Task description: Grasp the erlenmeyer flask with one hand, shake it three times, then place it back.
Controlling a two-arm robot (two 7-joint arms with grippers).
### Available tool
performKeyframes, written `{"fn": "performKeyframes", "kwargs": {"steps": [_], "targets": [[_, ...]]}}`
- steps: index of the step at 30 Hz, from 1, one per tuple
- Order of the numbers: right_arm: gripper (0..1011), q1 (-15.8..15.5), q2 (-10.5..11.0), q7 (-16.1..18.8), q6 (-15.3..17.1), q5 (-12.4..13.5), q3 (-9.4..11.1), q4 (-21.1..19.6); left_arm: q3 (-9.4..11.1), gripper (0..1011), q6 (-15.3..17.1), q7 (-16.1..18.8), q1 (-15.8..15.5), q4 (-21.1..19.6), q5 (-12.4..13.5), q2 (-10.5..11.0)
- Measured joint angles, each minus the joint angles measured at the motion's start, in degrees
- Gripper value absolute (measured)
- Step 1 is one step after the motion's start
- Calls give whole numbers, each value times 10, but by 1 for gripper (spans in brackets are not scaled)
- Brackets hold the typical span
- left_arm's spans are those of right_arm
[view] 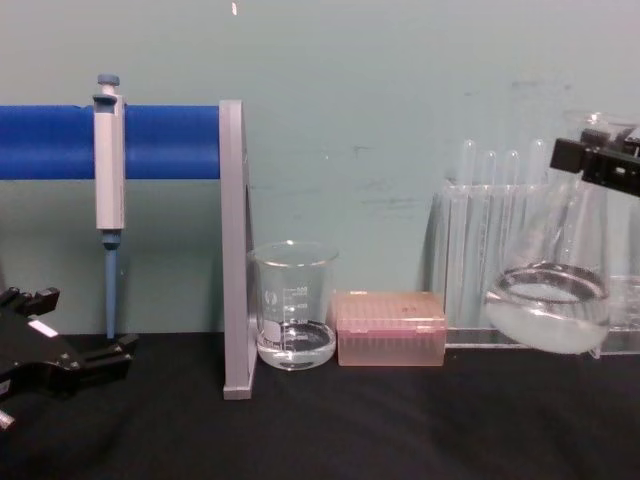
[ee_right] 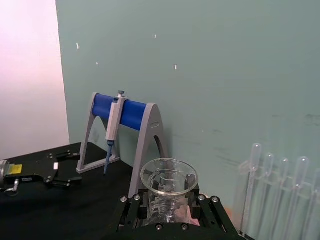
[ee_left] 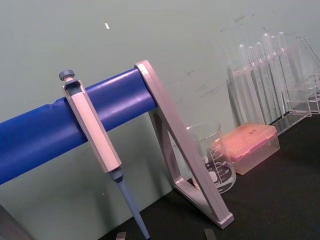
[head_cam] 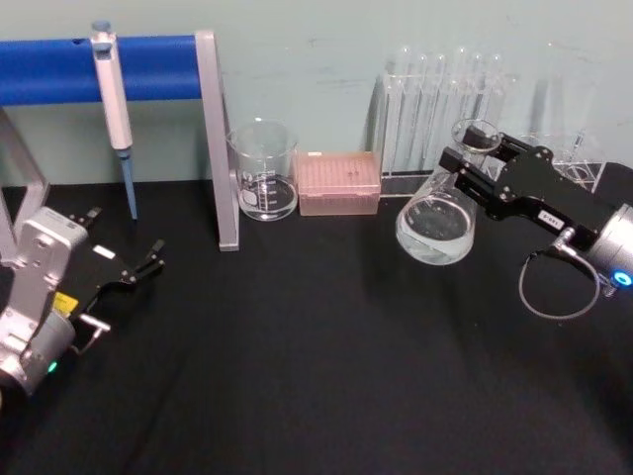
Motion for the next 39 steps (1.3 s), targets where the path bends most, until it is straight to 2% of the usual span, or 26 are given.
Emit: {"fn": "performKeyframes", "kwargs": {"steps": [5, 11, 21, 28, 39], "targets": [[449, 7, -10, 12, 6, -4, -3, 7, 0, 1001, 0, 0, 0, 0, 0, 0], [449, 27, -29, 43, 14, -5, -23, 22, 0, 1001, 0, 0, 0, 0, 0, 0], [449, 67, -62, 103, 25, -4, -82, 47, 0, 1001, 0, 0, 0, 0, 0, 0], [450, 78, -69, 118, 29, -3, -109, 51, 0, 1001, 0, 0, 0, 0, 0, 0], [450, 79, -64, 117, 32, -1, -123, 54, 0, 1001, 0, 0, 0, 0, 0, 0]]}}
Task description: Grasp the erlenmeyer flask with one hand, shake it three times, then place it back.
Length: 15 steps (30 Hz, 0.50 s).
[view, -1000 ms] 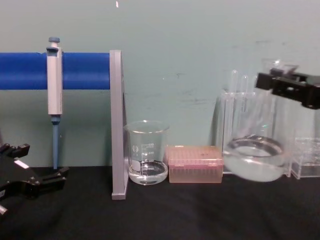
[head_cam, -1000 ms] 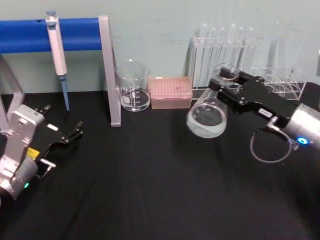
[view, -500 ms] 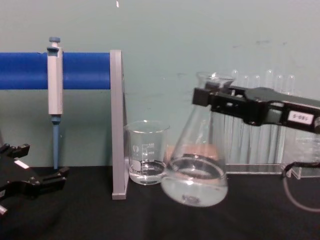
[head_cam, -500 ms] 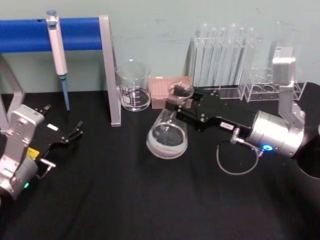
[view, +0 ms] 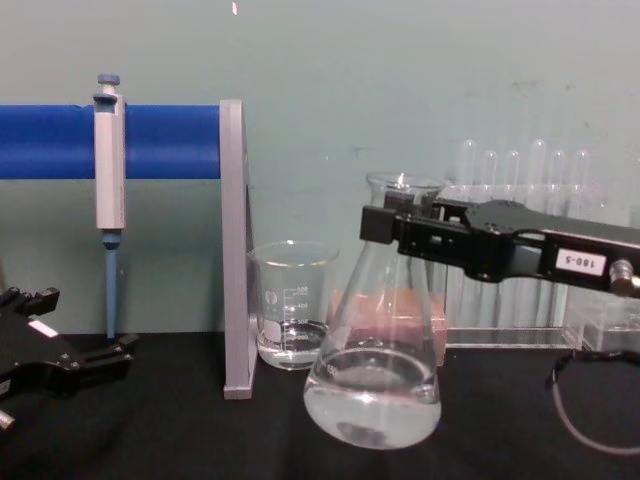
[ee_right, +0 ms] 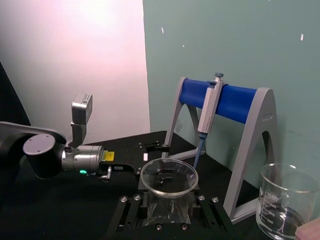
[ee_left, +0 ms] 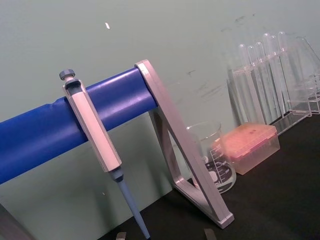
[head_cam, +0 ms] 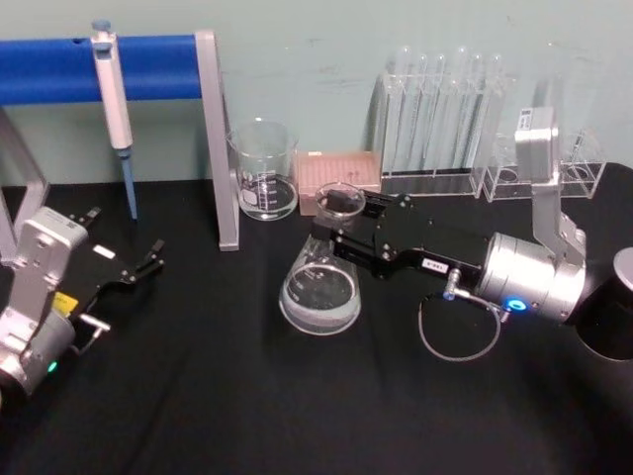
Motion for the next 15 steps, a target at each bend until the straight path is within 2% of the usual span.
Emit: {"fn": "performKeyframes", "kwargs": {"steps": [15], "targets": [[449, 8, -3, 3, -3, -12, -17, 26, 0, 1001, 0, 0, 0, 0, 0, 0]]}}
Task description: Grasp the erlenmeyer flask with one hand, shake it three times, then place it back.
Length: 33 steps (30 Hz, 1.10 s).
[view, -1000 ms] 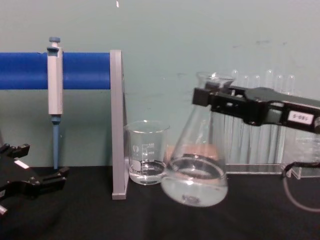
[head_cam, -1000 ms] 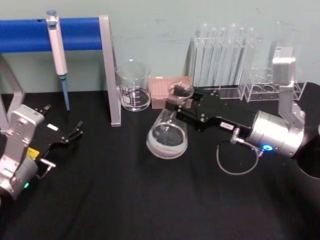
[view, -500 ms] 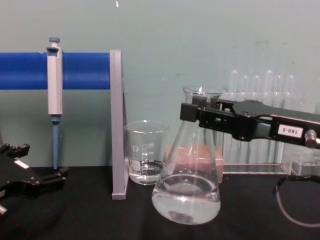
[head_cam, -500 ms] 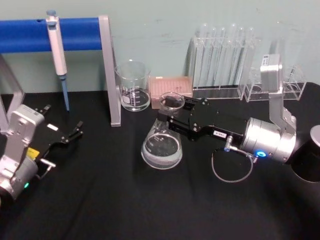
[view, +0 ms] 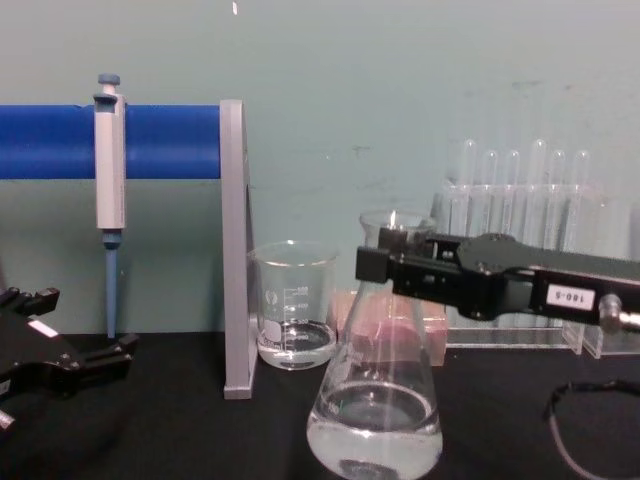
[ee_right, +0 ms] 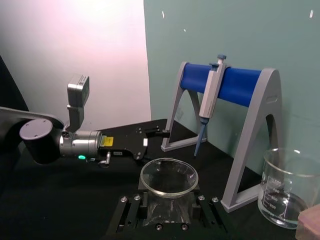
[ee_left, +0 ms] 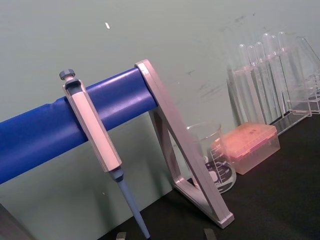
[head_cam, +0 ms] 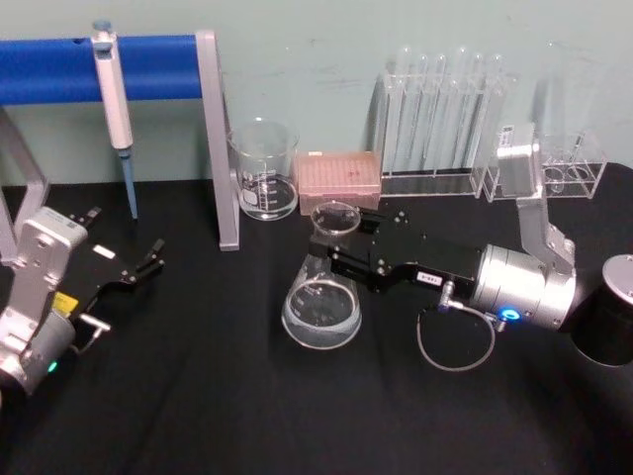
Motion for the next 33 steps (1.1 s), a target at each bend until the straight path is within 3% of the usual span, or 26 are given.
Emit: {"fn": "performKeyframes", "kwargs": {"steps": [33], "targets": [[449, 14, -12, 24, 0, -24, -26, 65, 0, 1001, 0, 0, 0, 0, 0, 0]]}}
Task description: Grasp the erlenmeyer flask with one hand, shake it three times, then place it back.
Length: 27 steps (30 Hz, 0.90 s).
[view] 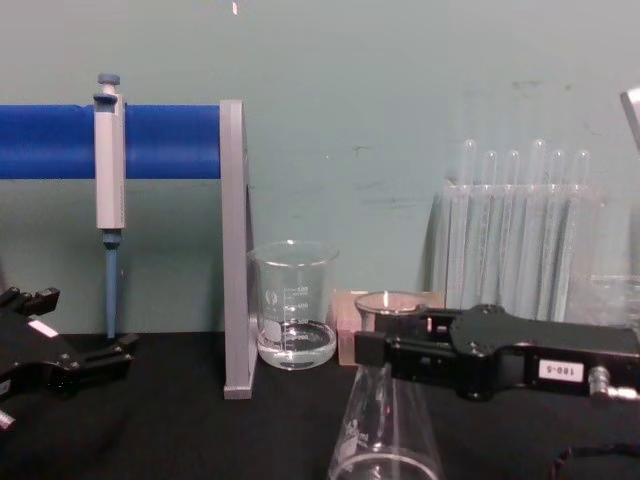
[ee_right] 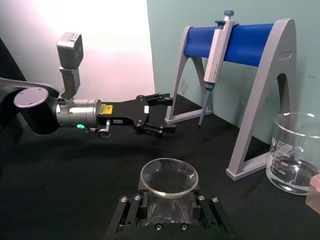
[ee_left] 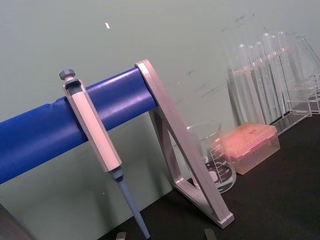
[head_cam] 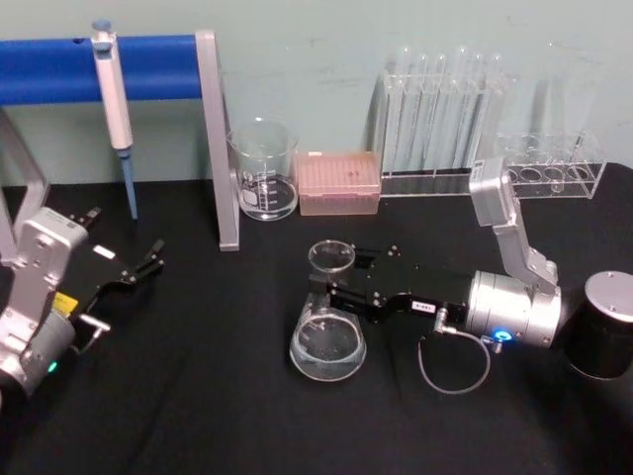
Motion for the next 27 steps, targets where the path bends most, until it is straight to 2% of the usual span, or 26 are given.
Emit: {"fn": "performKeyframes", "kwargs": {"steps": [10, 27], "targets": [[449, 2, -8, 4, -7, -8, -3, 21, 0, 1001, 0, 0, 0, 0, 0, 0], [449, 3, -11, 10, -4, -10, -3, 32, 0, 1001, 0, 0, 0, 0, 0, 0]]}}
